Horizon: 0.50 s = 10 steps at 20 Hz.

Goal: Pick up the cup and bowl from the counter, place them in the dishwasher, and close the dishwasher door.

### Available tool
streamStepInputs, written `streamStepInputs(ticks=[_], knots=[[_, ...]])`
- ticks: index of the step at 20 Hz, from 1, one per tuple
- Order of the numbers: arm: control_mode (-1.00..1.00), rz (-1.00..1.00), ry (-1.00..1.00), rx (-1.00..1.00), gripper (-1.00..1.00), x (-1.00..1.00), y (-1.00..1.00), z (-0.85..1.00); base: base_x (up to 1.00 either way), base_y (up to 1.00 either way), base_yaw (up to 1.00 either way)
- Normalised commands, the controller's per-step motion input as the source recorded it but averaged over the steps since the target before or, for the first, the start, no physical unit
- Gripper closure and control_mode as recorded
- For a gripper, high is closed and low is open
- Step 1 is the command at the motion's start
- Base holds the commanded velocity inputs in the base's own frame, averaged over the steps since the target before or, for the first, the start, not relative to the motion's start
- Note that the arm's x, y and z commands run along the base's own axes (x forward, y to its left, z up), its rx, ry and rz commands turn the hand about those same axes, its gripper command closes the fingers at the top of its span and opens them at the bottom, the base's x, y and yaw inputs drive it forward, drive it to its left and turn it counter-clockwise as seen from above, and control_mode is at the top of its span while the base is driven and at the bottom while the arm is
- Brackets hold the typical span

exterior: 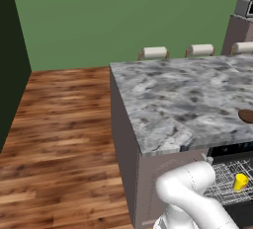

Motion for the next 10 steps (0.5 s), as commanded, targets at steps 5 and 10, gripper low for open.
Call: streamStepInputs(ticks=[5, 10], knots=[[-1.00, 0.06, 0.19, -0.39, -1.00, 0.29, 0.00, 0.33, 0.00, 0.00, 0.00], [-1.00, 0.09, 0.14, -0.47, -1.00, 0.33, 0.00, 0.23, 0.00, 0.00, 0.00]])
